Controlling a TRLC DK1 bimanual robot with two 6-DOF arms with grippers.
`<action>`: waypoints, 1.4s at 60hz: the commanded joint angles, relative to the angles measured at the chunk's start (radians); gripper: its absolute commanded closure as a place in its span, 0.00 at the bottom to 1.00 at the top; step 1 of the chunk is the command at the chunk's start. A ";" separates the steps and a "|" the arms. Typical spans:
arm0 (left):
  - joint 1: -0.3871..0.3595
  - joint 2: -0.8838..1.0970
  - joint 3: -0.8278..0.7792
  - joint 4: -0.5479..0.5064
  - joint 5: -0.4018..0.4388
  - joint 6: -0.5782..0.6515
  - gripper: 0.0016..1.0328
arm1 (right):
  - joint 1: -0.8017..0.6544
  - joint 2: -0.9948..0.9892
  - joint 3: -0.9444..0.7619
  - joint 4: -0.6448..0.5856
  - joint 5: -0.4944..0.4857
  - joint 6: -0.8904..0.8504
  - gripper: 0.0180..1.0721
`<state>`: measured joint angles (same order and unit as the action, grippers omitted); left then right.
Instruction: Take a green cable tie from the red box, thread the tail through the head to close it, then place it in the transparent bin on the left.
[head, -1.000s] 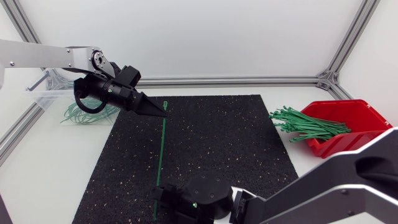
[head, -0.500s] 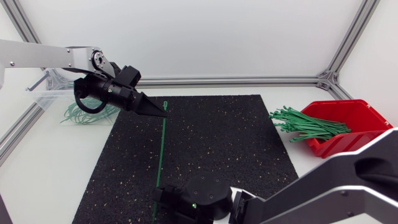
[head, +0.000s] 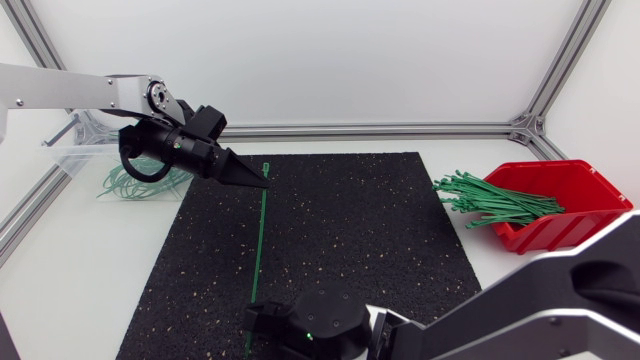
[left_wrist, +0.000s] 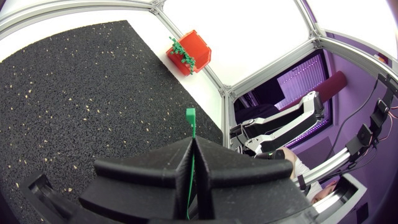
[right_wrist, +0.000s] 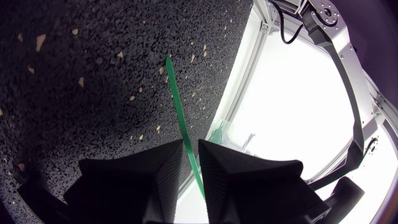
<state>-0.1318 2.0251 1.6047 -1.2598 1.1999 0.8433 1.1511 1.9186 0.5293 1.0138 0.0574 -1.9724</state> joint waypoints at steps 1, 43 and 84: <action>0.015 -0.002 0.018 -0.020 0.012 0.031 0.97 | 0.033 0.056 0.024 -0.012 -0.048 0.040 0.79; 0.011 0.032 0.104 -0.020 0.012 -0.004 0.97 | 0.044 0.068 0.066 -0.012 -0.051 0.043 0.83; -0.017 0.027 0.080 -0.020 0.009 -0.009 0.97 | 0.022 0.076 0.101 -0.009 -0.048 0.046 0.95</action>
<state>-0.1463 2.0491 1.6997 -1.2602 1.2003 0.8375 1.1584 1.9240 0.5446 0.9955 0.0654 -1.9862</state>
